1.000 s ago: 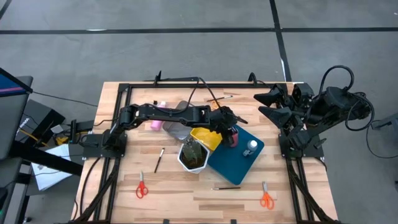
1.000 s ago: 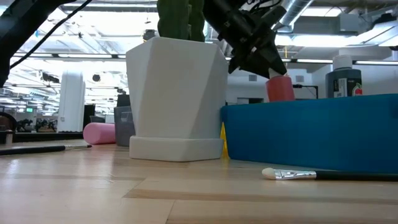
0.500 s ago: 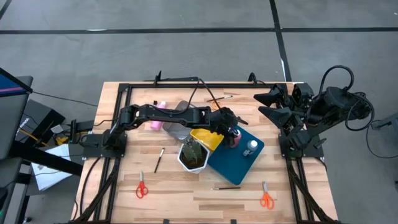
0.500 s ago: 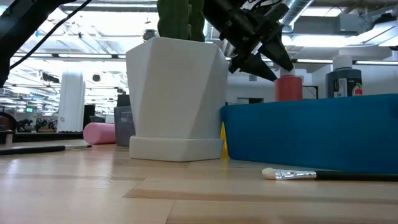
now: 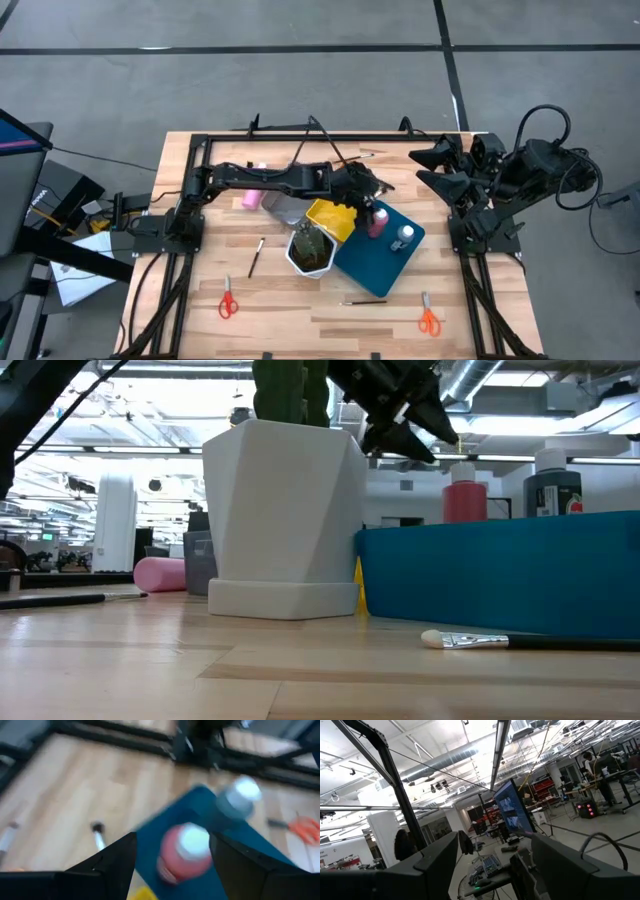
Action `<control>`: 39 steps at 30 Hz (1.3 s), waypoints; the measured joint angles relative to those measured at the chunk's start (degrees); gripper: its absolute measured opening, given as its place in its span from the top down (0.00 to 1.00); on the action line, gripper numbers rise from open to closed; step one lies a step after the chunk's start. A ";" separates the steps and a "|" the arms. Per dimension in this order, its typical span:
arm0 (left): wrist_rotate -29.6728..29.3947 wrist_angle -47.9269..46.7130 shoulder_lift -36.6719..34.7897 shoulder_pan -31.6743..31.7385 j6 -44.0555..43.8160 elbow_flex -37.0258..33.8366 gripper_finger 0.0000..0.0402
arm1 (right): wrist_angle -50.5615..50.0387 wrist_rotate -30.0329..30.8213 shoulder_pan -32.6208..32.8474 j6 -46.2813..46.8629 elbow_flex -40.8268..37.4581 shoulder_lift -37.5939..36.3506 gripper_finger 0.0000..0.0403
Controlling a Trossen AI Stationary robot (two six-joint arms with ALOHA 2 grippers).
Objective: Pick & Place Paint Supplies
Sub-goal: Put the pink paint bottle into the blue bin
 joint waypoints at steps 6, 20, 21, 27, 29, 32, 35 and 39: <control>-4.20 -2.78 -3.40 3.88 0.16 -0.03 0.40 | 0.34 0.00 0.00 -0.24 0.02 0.00 0.38; -13.47 -11.14 -17.83 15.70 3.19 0.02 0.41 | 0.81 1.11 0.00 -1.82 0.02 -0.37 0.38; -14.49 -12.30 -18.76 16.42 3.21 0.00 0.41 | 0.70 1.11 0.00 -1.91 0.02 -0.37 0.38; -17.54 -21.10 -24.28 21.43 3.19 0.02 0.41 | 0.68 2.12 0.00 -3.15 0.02 -0.39 0.38; -17.56 -24.53 -25.72 22.88 3.17 0.02 0.41 | 0.60 2.73 0.00 -3.26 0.02 -0.37 0.38; -17.53 -30.06 -27.76 24.74 1.81 0.02 0.41 | 0.61 2.84 0.00 -3.26 0.02 -0.39 0.38; -17.46 -36.92 -28.91 26.11 -1.49 0.04 0.41 | 0.51 2.84 0.00 -3.26 0.02 -0.39 0.38; -17.43 -46.54 -29.87 26.66 -4.86 0.02 0.41 | 0.51 3.16 0.00 -3.26 0.02 -0.39 0.38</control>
